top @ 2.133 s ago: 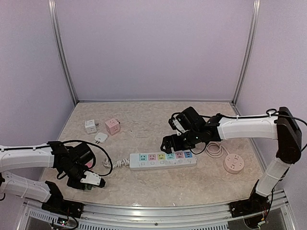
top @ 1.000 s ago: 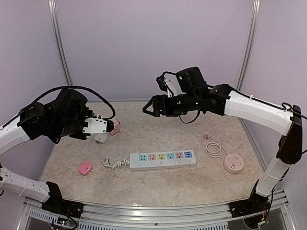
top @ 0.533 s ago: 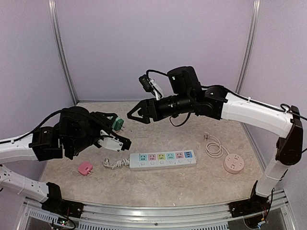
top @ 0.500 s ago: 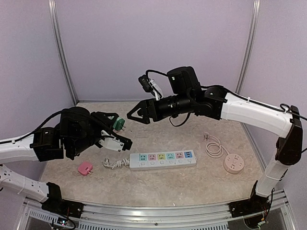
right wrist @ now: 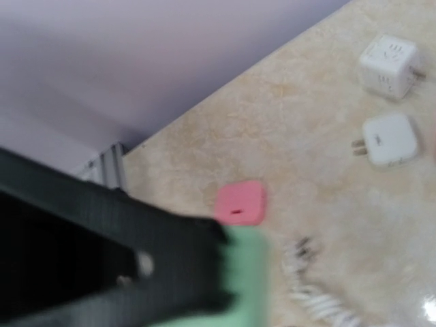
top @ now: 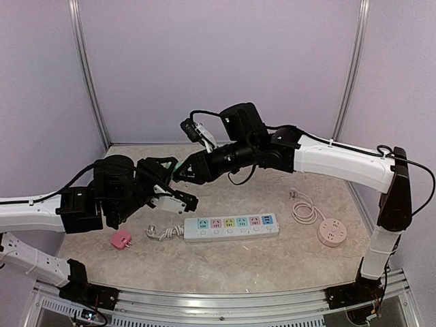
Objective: Insert the plug
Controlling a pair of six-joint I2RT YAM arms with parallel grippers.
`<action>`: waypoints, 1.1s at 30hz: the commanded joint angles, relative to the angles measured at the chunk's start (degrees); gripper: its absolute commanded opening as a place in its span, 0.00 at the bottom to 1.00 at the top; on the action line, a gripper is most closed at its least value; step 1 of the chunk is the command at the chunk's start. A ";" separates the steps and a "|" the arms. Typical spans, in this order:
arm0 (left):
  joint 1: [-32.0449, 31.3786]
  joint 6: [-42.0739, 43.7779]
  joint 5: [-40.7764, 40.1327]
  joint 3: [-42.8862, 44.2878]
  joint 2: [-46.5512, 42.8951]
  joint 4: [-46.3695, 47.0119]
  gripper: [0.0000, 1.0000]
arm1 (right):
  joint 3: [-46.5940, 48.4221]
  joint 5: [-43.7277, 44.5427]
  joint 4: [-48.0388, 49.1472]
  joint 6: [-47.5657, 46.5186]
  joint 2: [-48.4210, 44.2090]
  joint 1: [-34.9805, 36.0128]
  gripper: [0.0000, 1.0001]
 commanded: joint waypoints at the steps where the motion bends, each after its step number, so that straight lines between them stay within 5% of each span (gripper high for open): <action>1: -0.45 0.64 0.10 -0.50 0.36 3.09 0.00 | 2.34 -0.36 0.54 -0.32 1.54 0.54 0.28; 4: -0.47 0.29 0.10 -0.62 0.07 2.80 0.00 | 2.14 -1.32 1.14 -0.69 1.49 0.54 0.04; 7: -0.61 -1.63 -0.06 -0.08 -0.37 1.37 0.00 | 1.20 -1.60 1.30 -2.08 0.60 0.54 0.00; 8: -0.62 -3.43 -0.22 0.53 -0.61 0.06 0.13 | 0.38 -1.40 1.52 -3.08 -0.10 0.58 0.00; 10: -0.62 -10.47 -0.05 3.69 -0.83 -7.55 0.70 | -2.03 -0.12 1.79 -5.69 -2.13 0.47 0.00; 11: -0.53 -15.88 1.16 6.88 -0.86 -14.01 0.90 | -3.68 0.56 2.16 -7.37 -3.47 0.43 0.00; 12: -0.05 -25.23 3.93 10.80 -0.74 -21.66 0.98 | -5.48 0.87 2.81 -8.85 -5.02 0.30 0.00; 17: 6.65 -51.62 34.23 29.49 1.45 -51.30 0.98 | -18.76 -4.65 15.60 -16.19 -13.92 0.29 0.00; 25: 8.77 -74.39 54.53 34.06 5.20 -48.85 0.83 | -35.70 -7.25 39.42 -21.65 -24.89 0.64 0.00; 33: 8.34 -77.28 59.16 39.91 9.82 -47.13 0.75 | -36.90 -8.79 40.46 -24.02 -26.96 0.73 0.00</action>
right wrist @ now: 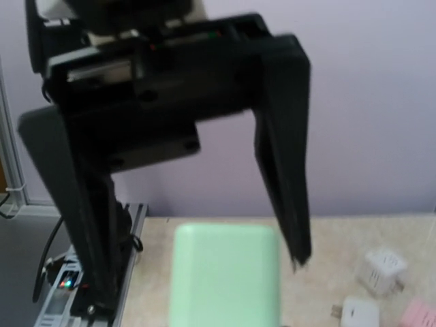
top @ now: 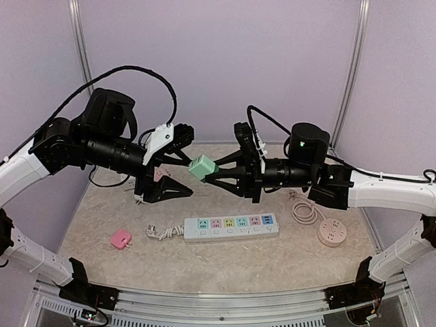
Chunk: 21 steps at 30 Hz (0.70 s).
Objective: Insert the plug
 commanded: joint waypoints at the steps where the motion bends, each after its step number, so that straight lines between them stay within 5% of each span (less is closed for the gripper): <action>1: -0.28 -4.77 5.51 4.79 1.89 -0.08 0.73 | -0.79 -1.87 3.96 -2.37 -1.50 0.39 0.00; 10: -1.14 -6.59 5.13 7.21 4.57 0.71 0.43 | -1.58 -1.51 4.16 -3.47 -3.26 0.36 0.00; 21: -3.22 -6.69 3.45 10.46 6.45 0.31 0.36 | -1.95 -0.92 3.90 -3.30 -3.70 0.45 0.00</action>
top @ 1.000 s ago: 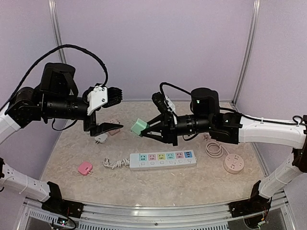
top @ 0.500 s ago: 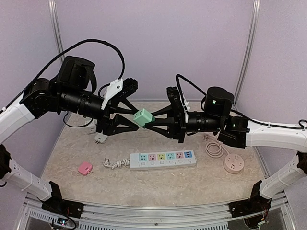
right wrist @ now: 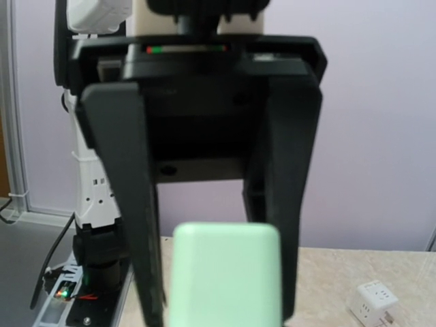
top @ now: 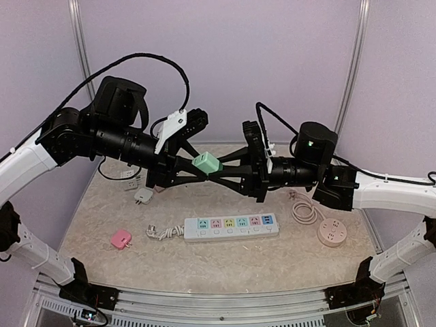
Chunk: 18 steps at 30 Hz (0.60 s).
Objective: Insert the plug
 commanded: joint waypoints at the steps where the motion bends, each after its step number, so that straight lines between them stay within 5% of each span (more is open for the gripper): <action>1: -0.91 -0.10 0.33 2.28 0.33 -0.20 0.33 | -1.01 0.54 0.95 -0.57 -1.59 0.30 0.00; 6: -0.98 0.73 -0.76 2.35 0.17 -1.01 0.00 | -1.20 1.41 0.37 -0.55 -1.71 0.30 0.00; 8: -1.11 0.71 -2.76 2.30 -0.05 -1.42 0.00 | -0.99 2.62 -1.25 -1.01 -1.91 0.32 0.00; 11: -1.32 2.14 -6.82 1.49 -0.35 -2.46 0.00 | -0.21 5.92 -7.26 -2.70 -2.89 0.30 0.49; 12: -1.49 3.07 -8.25 1.06 -0.43 -2.91 0.00 | 0.56 7.38 -10.35 -3.35 -3.41 0.34 0.58; 18: -3.16 6.83 -13.63 -1.19 -1.27 -3.04 0.00 | 4.11 10.04 -20.80 -4.69 -5.14 0.30 0.66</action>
